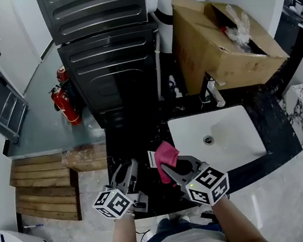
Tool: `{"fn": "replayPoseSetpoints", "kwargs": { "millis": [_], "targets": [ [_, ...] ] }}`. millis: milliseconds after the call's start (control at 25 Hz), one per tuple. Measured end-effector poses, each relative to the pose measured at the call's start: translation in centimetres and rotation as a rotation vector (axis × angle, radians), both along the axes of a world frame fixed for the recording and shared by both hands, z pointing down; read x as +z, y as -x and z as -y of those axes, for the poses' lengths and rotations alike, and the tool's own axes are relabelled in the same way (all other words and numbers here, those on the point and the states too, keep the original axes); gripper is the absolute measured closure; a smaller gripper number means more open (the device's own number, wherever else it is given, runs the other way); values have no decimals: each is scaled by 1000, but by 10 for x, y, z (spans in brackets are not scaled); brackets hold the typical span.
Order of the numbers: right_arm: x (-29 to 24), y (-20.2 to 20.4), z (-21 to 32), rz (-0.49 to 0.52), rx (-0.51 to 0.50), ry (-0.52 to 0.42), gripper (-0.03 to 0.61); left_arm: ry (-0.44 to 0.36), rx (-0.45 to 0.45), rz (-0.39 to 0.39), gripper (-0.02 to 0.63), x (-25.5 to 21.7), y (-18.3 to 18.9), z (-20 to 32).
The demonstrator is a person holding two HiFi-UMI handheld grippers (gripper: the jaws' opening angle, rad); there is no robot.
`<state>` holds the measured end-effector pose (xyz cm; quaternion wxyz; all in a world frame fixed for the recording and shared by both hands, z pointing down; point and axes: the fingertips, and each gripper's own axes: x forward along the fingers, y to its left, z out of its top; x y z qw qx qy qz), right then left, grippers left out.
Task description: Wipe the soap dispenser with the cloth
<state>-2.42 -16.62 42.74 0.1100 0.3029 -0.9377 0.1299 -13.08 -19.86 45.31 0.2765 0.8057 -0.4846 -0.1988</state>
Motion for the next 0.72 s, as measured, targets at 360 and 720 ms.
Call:
{"fn": "replayPoseSetpoints", "kwargs": {
  "millis": [360,720],
  "targets": [
    [24,29,9,-150,-57,26,532,8,2,10,511,0,2,1],
    [67,-11,15,-255,60,144,532,-15,27,63,511,-3,-5,3]
  ]
}}
